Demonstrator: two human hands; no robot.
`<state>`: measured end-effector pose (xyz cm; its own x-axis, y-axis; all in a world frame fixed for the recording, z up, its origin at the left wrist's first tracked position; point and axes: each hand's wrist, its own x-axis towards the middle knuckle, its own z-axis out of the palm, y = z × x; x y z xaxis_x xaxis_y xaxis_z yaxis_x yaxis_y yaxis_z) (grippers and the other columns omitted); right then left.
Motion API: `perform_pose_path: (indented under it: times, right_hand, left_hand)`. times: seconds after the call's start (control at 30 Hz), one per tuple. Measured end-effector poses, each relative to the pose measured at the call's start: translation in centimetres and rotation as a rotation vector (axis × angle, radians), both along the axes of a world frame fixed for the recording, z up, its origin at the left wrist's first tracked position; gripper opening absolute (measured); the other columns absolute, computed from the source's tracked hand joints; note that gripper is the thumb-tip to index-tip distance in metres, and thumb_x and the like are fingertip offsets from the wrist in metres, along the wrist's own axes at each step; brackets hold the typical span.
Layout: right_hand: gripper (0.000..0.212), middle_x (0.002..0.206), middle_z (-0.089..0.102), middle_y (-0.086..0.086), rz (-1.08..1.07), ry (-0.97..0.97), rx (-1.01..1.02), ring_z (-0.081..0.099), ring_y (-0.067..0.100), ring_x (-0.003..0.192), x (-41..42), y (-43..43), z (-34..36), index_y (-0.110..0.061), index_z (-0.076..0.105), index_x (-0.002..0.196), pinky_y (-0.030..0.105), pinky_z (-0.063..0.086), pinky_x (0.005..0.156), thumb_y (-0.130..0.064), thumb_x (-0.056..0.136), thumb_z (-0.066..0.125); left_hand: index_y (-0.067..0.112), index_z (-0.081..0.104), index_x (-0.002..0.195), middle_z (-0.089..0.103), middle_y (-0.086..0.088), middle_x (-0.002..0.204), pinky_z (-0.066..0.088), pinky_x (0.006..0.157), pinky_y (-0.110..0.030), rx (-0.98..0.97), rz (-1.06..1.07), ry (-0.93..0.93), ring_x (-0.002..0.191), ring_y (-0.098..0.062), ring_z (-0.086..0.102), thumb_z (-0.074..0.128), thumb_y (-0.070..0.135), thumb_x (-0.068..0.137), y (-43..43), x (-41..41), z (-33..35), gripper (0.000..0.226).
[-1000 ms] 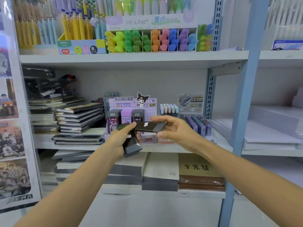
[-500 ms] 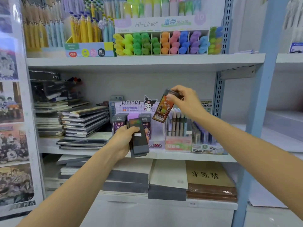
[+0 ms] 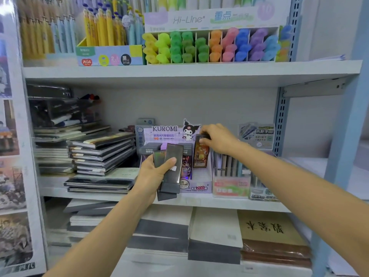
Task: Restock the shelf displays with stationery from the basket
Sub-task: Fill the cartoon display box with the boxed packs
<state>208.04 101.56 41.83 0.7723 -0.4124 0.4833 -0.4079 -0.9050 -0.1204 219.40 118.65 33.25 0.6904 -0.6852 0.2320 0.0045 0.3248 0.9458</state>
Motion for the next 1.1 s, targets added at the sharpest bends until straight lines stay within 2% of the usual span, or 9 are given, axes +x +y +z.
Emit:
perform_pose_path:
  times: [0.07,0.23,0.37,0.5,0.63,0.7,0.8,0.93,1.1]
  right_hand:
    - [0.008,0.099,0.067,0.009,-0.009,0.016,-0.022,0.06,0.027,0.09,0.3,-0.3,0.0,-0.016,0.06,0.095,0.039,0.049,0.081,-0.023,0.093,0.062]
    - [0.009,0.101,0.065,0.006,-0.011,0.132,-0.023,0.056,0.023,0.09,0.3,-0.7,0.4,-0.02,0.058,0.095,0.033,0.041,0.079,-0.027,0.092,0.062]
    - [0.024,0.118,0.065,0.006,-0.016,0.118,-0.061,0.058,0.026,0.107,0.7,-0.4,0.6,-0.018,0.062,0.114,0.036,0.04,0.093,-0.029,0.092,0.062]
    - [0.027,0.126,0.062,0.004,-0.058,0.191,0.004,0.056,0.025,0.114,1.0,-0.6,1.2,-0.017,0.063,0.118,0.04,0.041,0.098,-0.028,0.093,0.061]
    - [0.025,0.12,0.065,0.003,-0.053,0.214,0.015,0.058,0.023,0.109,0.9,-0.6,1.6,-0.016,0.066,0.116,0.039,0.045,0.095,-0.025,0.093,0.062]
    - [0.018,0.113,0.068,0.005,-0.065,0.186,0.0,0.06,0.025,0.102,1.0,-0.5,1.2,-0.013,0.069,0.107,0.039,0.048,0.09,-0.023,0.093,0.063]
    - [0.016,0.098,0.069,0.008,-0.087,0.101,-0.042,0.063,0.029,0.094,1.3,-0.3,0.7,-0.006,0.069,0.099,0.038,0.051,0.082,-0.019,0.089,0.067]
    - [0.021,0.103,0.068,0.007,-0.093,-0.037,-0.077,0.063,0.027,0.097,1.0,-0.3,0.4,-0.012,0.066,0.102,0.039,0.052,0.084,-0.007,0.083,0.071]
    - [0.018,0.092,0.068,0.006,-0.03,-0.033,0.042,0.064,0.025,0.089,0.7,-0.6,1.0,-0.012,0.067,0.085,0.04,0.054,0.082,-0.003,0.075,0.079]
  left_hand:
    - [0.006,0.062,0.117,0.072,-0.015,0.107,0.059,0.077,-0.043,-0.003,0.001,-0.004,0.087,-0.026,0.069,0.071,0.013,0.085,-0.2,0.2,-0.2,0.034]
    - [0.009,0.063,0.115,0.074,-0.011,0.103,0.059,0.078,-0.044,0.0,-0.002,-0.028,0.088,-0.026,0.071,0.073,0.015,0.084,-0.5,0.5,-0.6,0.033]
    - [0.01,0.063,0.114,0.075,-0.008,0.1,0.058,0.079,-0.043,-0.005,-0.001,-0.036,0.086,-0.023,0.072,0.072,0.015,0.084,-0.5,0.5,-0.6,0.031]
    - [0.009,0.064,0.112,0.074,-0.009,0.101,0.059,0.077,-0.04,-0.007,-0.007,-0.046,0.083,-0.021,0.071,0.071,0.013,0.085,-0.3,0.4,-0.6,0.028]
    - [0.008,0.063,0.113,0.073,-0.013,0.105,0.057,0.085,-0.046,-0.004,-0.008,-0.028,0.092,-0.029,0.069,0.071,0.013,0.086,-0.2,0.3,-0.6,0.029]
    - [0.009,0.064,0.112,0.073,-0.013,0.105,0.056,0.086,-0.047,-0.002,-0.011,-0.025,0.093,-0.03,0.069,0.071,0.013,0.086,-0.3,0.3,-0.6,0.027]
    - [0.009,0.064,0.112,0.073,-0.012,0.104,0.057,0.084,-0.046,0.009,-0.019,-0.029,0.092,-0.029,0.069,0.071,0.013,0.086,-0.4,0.2,-0.7,0.028]
    - [0.007,0.063,0.114,0.073,-0.012,0.104,0.059,0.075,-0.04,0.009,-0.027,-0.033,0.084,-0.024,0.07,0.07,0.013,0.086,-0.5,0.1,-0.7,0.029]
    - [0.006,0.063,0.116,0.072,-0.013,0.107,0.059,0.076,-0.039,0.008,-0.031,-0.036,0.087,-0.025,0.069,0.069,0.012,0.087,-0.5,0.0,-0.5,0.03]
